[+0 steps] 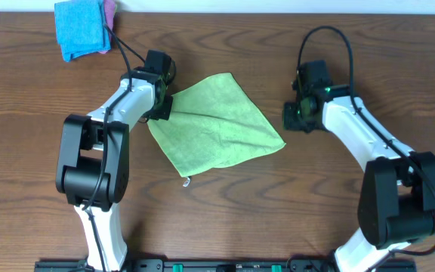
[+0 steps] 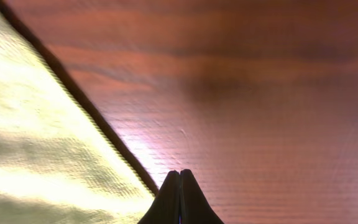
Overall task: Fold the cloth
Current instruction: 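Regrasp the cloth's right corner with the right gripper and stretch it apart, then lower the stretched cloth flat onto the table with both grippers and release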
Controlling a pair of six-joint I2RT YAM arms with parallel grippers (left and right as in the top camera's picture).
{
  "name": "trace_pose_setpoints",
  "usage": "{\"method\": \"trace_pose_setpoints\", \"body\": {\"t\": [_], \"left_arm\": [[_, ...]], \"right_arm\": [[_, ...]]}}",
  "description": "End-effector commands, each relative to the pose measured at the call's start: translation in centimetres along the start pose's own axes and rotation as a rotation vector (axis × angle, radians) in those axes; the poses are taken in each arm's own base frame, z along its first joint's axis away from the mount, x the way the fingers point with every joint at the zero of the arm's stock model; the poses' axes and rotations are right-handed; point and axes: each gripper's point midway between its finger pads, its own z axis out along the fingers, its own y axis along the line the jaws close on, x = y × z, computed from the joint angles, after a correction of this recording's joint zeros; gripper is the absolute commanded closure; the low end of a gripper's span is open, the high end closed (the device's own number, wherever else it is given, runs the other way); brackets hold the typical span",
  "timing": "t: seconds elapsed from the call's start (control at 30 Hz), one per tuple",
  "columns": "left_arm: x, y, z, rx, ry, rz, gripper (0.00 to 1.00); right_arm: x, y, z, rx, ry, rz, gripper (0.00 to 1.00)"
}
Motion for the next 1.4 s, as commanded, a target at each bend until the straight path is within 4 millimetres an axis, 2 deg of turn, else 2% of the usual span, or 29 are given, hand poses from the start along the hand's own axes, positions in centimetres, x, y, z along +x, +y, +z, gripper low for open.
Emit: {"method": "trace_pose_setpoints", "body": {"t": [0.0,0.1,0.13,0.17,0.27,0.37,0.47,0.63,0.73,0.97,1.1,1.37], "left_arm": [[-1.4,1.1,-0.9,-0.019,-0.006,-0.042,0.94],[-4.6,1.1,-5.8,0.043,-0.099,-0.109,0.95],[-5.8,0.8,-8.5,0.095,-0.157,-0.131,0.94],[-6.6,0.4,-10.7,0.146,-0.206,-0.145,0.94],[-6.7,-0.1,-14.8,0.228,-0.267,-0.172,0.94],[-5.0,-0.5,-16.4,0.264,-0.233,-0.168,0.94],[-3.1,-0.8,-15.8,0.255,-0.160,-0.160,0.94],[-1.1,-1.9,-11.6,0.272,-0.107,-0.175,0.94],[0.7,-2.8,-8.7,0.286,-0.073,-0.191,0.94],[2.8,-4.0,-5.1,0.302,-0.054,-0.191,0.94],[3.5,-4.6,-3.6,0.301,-0.033,-0.183,0.94],[2.7,-5.1,-1.4,0.299,-0.043,-0.180,0.94]], "right_arm": [[-2.3,2.3,-1.5,-0.081,-0.053,-0.059,0.99],[-4.0,4.6,-2.5,-0.131,-0.115,-0.111,0.99],[-4.5,6.5,-2.8,-0.179,-0.147,-0.166,0.99],[-4.7,7.4,-2.9,-0.188,-0.165,-0.186,0.99],[-4.6,9.5,-2.9,-0.211,-0.185,-0.229,0.99],[-3.3,10.4,-2.4,-0.211,-0.150,-0.272,0.99],[-1.6,9.9,-2.0,-0.160,-0.087,-0.286,0.99],[0.8,7.3,-1.7,-0.027,0.010,-0.292,0.99],[2.6,6.5,-1.5,-0.005,0.082,-0.311,0.99],[5.4,5.9,0.4,-0.007,0.142,-0.297,0.98],[6.9,6.1,1.5,-0.049,0.173,-0.293,0.99],[8.5,5.8,2.7,-0.058,0.193,-0.264,0.99]]}}
